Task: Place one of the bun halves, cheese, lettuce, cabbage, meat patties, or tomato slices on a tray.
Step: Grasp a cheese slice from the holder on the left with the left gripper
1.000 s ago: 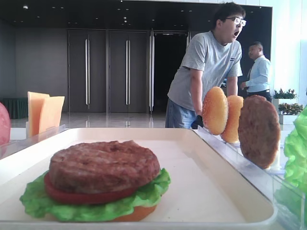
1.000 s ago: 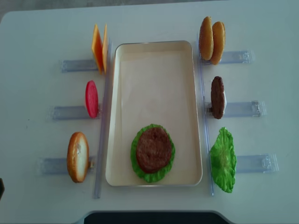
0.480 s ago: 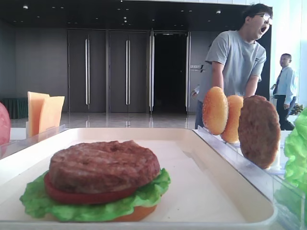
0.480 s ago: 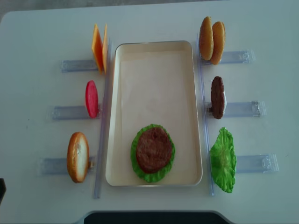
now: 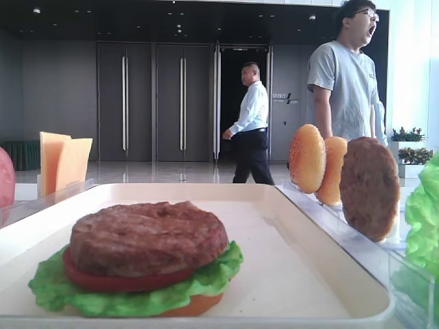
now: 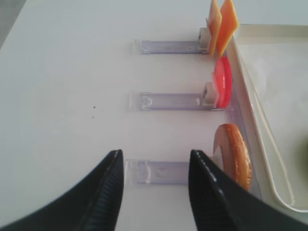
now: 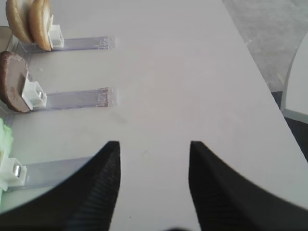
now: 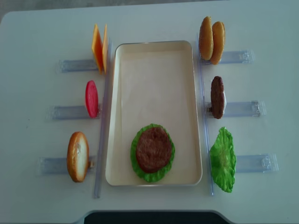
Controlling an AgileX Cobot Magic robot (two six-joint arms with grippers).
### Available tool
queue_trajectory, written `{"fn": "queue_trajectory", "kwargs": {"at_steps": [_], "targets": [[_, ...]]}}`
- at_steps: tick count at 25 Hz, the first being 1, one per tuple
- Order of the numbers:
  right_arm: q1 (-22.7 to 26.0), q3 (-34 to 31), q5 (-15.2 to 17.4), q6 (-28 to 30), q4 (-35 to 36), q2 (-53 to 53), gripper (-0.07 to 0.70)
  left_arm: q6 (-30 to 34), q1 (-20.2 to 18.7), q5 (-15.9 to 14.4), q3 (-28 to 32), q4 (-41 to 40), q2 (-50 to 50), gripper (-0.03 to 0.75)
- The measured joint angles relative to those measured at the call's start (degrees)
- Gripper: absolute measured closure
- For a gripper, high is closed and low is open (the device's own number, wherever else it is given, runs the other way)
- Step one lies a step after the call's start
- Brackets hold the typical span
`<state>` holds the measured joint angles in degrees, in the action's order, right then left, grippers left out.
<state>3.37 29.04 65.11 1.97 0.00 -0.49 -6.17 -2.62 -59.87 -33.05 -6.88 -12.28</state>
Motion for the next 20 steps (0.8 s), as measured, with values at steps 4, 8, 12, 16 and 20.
{"fn": "queue_trajectory", "kwargs": {"at_steps": [4, 8, 12, 16, 20], "targets": [[0.00, 0.00, -0.06, 0.00, 0.00, 0.00, 0.310, -3.64, 0.00, 3.43, -5.31, -2.79, -15.12, 0.368], [0.00, 0.00, -0.12, 0.00, 0.00, 0.00, 0.310, -4.78, 0.00, 6.57, -12.87, -3.09, -32.23, 0.368], [0.00, 0.00, -0.12, 0.00, 0.00, 0.00, 0.310, -4.83, 0.00, 6.98, -22.08, -3.09, -48.35, 0.368], [0.00, 0.00, -0.12, 0.00, 0.00, 0.00, 0.311, -4.84, 0.00, 7.32, -32.50, -3.09, -62.93, 0.368], [0.00, 0.00, -0.12, 0.00, 0.00, 0.00, 0.315, -4.84, 0.00, 7.21, -42.12, -1.64, -74.34, 0.368]]}}
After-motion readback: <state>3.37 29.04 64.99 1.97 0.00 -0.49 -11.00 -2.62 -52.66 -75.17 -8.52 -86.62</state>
